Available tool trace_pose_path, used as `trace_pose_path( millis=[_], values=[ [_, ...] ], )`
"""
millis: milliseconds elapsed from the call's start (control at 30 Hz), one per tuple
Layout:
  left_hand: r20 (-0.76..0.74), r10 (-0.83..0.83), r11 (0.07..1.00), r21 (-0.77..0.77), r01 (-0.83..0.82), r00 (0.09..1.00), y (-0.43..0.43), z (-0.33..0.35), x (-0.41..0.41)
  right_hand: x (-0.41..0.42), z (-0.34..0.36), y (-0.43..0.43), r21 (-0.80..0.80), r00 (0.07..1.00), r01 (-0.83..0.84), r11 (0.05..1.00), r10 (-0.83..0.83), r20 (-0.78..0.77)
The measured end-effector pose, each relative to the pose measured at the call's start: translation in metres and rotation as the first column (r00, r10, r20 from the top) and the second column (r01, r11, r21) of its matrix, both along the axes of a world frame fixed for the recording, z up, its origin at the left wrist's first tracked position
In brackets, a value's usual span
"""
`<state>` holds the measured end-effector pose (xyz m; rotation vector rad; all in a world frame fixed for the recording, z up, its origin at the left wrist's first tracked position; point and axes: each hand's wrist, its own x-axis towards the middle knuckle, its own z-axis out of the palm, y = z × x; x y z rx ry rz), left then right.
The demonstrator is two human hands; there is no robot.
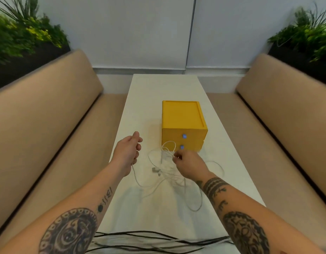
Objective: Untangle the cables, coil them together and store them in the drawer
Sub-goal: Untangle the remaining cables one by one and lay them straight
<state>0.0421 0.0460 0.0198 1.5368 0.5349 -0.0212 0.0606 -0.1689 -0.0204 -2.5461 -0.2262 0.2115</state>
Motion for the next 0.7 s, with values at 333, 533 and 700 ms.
trace_pose_path(
  millis=[333,533,700],
  values=[
    [0.043,-0.003,0.989,-0.144,0.01,0.999,-0.021,0.045,0.007,0.018,0.146,-0.011,0.828,0.966,0.098,0.553,-0.254,0.055],
    [0.153,-0.05,0.983,-0.169,0.076,0.987,-0.021,0.083,0.011,0.012,0.213,-0.022,0.965,0.972,-0.025,0.26,-0.22,0.085],
    [0.254,-0.093,0.967,-0.209,0.148,0.963,-0.016,0.106,0.013,0.008,0.238,-0.023,0.977,0.958,-0.127,0.172,-0.234,0.166]
  ],
)
